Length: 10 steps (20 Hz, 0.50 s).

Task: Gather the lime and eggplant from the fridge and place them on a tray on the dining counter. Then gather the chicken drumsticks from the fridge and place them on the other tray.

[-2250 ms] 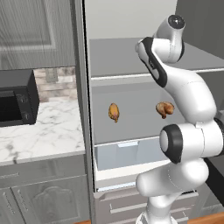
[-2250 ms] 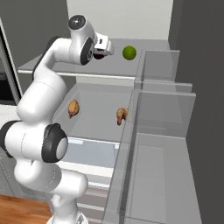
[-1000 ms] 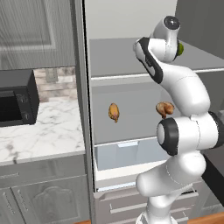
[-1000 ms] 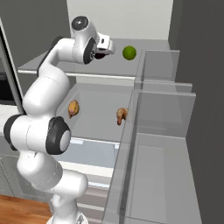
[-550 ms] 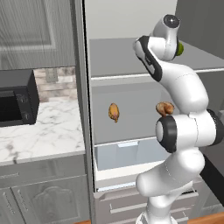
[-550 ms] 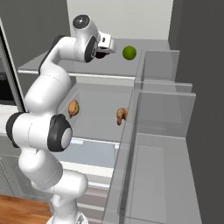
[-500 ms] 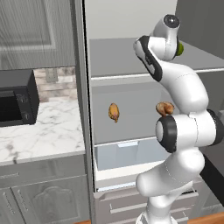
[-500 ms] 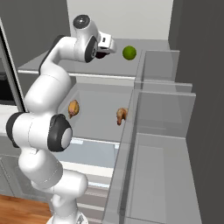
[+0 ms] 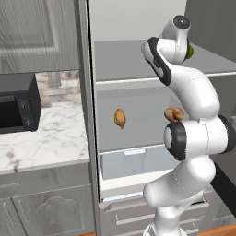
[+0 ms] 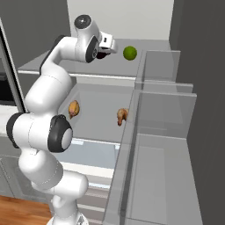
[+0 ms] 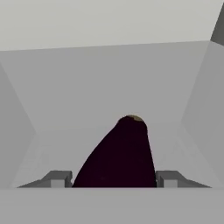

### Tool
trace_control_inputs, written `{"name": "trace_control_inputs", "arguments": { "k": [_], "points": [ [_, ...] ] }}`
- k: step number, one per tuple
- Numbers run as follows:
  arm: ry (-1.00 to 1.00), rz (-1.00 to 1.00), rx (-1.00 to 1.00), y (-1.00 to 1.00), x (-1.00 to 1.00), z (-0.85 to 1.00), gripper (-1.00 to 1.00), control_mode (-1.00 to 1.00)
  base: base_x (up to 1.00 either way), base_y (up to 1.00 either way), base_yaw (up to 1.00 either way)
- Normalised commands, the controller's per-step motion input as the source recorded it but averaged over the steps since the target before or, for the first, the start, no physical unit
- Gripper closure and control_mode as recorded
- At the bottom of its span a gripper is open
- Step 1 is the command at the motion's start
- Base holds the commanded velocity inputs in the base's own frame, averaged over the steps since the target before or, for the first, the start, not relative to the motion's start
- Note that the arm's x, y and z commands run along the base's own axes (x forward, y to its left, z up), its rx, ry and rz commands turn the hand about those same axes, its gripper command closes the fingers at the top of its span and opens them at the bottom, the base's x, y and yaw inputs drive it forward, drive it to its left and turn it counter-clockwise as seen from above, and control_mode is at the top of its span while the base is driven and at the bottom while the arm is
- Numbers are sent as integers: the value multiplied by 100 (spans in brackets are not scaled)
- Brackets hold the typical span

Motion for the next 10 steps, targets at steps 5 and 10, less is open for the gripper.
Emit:
{"name": "trace_control_inputs", "arguments": {
  "k": [5, 10],
  "points": [
    [0, 0, 0, 0, 0, -13, 100, -100, 0, 0, 0],
    [0, 0, 0, 0, 0, -1, 100, -100, 0, 0, 0]
  ]
}}
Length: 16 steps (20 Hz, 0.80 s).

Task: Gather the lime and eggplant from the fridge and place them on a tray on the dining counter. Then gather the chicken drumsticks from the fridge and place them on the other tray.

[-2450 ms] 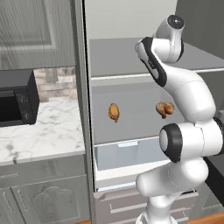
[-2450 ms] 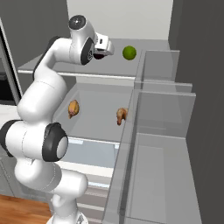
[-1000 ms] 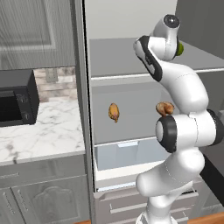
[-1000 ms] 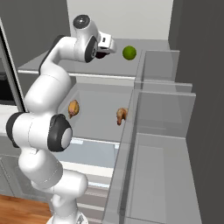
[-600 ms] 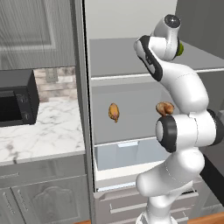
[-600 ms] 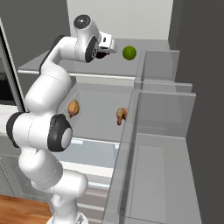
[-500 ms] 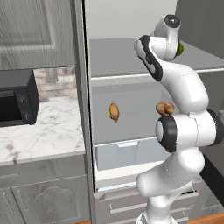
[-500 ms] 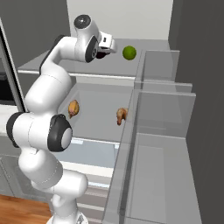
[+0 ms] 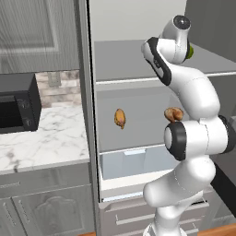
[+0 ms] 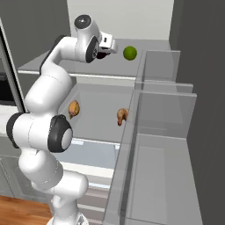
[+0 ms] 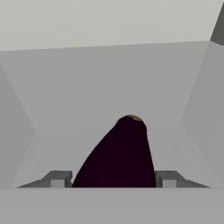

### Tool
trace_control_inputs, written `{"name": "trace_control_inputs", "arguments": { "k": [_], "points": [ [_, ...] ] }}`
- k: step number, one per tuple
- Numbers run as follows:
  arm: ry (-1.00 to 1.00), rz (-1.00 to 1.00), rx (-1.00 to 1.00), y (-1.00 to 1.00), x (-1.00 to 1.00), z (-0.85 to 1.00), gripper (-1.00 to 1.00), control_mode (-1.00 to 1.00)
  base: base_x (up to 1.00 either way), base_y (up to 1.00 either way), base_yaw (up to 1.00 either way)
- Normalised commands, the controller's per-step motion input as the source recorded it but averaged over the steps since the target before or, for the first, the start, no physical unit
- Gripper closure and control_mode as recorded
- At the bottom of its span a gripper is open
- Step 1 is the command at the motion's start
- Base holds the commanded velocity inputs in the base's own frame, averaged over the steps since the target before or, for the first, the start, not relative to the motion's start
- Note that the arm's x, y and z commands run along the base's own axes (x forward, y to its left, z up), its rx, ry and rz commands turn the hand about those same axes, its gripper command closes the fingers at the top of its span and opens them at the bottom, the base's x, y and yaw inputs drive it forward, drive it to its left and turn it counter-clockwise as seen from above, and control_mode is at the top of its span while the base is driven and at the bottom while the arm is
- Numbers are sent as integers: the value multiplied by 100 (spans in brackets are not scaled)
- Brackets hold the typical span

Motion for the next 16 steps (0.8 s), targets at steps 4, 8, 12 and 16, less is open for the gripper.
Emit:
{"name": "trace_control_inputs", "arguments": {
  "k": [4, 8, 12, 16],
  "points": [
    [-1, 0, 0, -3, -9, -11, 100, -100, 0, 0, 0],
    [-8, 0, 0, -3, -19, -16, 100, -100, 0, 0, 0],
    [-6, 0, 0, -2, -21, -19, 100, -100, 0, 0, 0],
    [-2, 0, 0, 0, -20, -10, 100, -100, 0, 0, 0]
  ]
}}
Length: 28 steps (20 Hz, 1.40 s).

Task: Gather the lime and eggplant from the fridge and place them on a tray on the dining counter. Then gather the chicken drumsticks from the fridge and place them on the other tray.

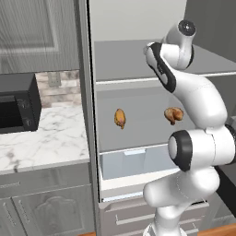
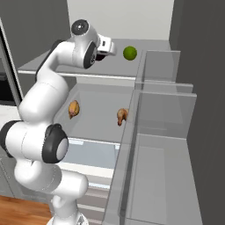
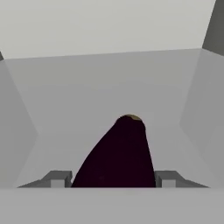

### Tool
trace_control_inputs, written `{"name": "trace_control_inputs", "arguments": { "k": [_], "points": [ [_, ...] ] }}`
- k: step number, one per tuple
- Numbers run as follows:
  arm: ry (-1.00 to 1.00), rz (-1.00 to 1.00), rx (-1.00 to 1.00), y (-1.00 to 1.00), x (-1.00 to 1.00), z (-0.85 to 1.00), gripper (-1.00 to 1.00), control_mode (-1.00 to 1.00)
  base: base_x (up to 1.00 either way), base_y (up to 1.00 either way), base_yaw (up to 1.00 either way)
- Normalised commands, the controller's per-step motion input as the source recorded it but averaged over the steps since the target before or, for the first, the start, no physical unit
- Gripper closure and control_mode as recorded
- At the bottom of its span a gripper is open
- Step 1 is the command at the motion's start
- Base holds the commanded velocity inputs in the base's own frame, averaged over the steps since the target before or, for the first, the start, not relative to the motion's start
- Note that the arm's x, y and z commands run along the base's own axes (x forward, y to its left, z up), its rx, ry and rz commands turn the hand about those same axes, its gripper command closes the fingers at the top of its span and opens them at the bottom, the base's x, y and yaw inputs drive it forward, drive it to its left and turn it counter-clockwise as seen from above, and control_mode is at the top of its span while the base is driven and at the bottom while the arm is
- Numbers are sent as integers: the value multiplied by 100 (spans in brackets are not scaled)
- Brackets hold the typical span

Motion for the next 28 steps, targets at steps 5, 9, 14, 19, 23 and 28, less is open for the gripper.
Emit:
{"name": "trace_control_inputs", "arguments": {
  "k": [5, 9, 14, 19, 23, 28],
  "points": [
    [0, 0, 0, 0, -23, -1, 100, -100, 0, 0, 0],
    [-1, 0, 0, -1, -53, 0, 100, -100, 0, 0, 0],
    [0, 0, 0, 0, -83, 0, 100, -100, 0, 0, 0],
    [0, 0, -4, 18, -100, 1, 100, -100, 0, 0, 0],
    [0, 0, -8, 54, -100, 12, 100, -100, 0, 0, 0],
    [2, 1, -3, 35, -100, 24, 100, -100, 0, 0, 0]
  ]
}}
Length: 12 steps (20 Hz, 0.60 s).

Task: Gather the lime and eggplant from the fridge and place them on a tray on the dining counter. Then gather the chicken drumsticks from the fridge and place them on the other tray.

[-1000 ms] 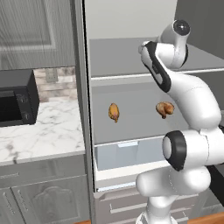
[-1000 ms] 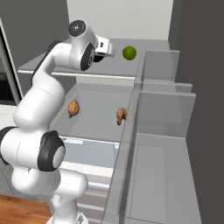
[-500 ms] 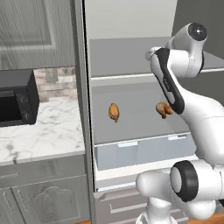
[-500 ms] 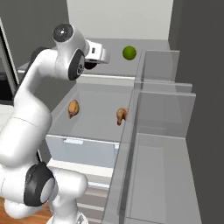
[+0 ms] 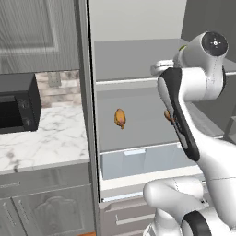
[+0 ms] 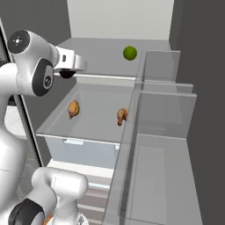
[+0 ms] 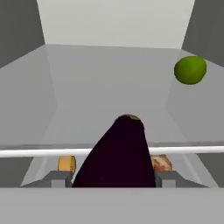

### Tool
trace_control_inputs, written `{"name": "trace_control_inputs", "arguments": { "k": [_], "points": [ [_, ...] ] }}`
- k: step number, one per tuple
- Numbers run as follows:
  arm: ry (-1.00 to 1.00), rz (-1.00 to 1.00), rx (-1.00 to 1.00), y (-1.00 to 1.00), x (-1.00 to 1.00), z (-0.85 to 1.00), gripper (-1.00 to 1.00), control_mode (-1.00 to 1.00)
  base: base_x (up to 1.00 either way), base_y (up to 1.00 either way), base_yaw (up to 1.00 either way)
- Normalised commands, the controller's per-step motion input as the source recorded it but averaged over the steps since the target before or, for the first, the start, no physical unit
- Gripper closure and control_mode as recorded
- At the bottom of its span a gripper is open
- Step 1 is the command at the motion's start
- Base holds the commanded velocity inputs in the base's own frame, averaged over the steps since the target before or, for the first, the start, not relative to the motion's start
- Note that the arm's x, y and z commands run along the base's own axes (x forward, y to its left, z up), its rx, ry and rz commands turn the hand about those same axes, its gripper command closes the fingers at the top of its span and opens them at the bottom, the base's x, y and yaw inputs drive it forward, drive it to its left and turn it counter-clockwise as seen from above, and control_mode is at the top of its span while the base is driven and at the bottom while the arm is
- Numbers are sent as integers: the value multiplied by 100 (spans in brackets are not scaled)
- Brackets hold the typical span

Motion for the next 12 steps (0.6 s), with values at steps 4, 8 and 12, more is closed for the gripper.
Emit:
{"name": "trace_control_inputs", "arguments": {
  "k": [4, 8, 12],
  "points": [
    [7, 2, 0, 0, -100, 16, 100, -100, 0, 0, 0],
    [19, 4, 0, 0, -100, 1, 100, -100, 0, 0, 0],
    [13, 5, 0, 0, -71, 0, 100, -100, 0, 0, 0]
  ]
}}
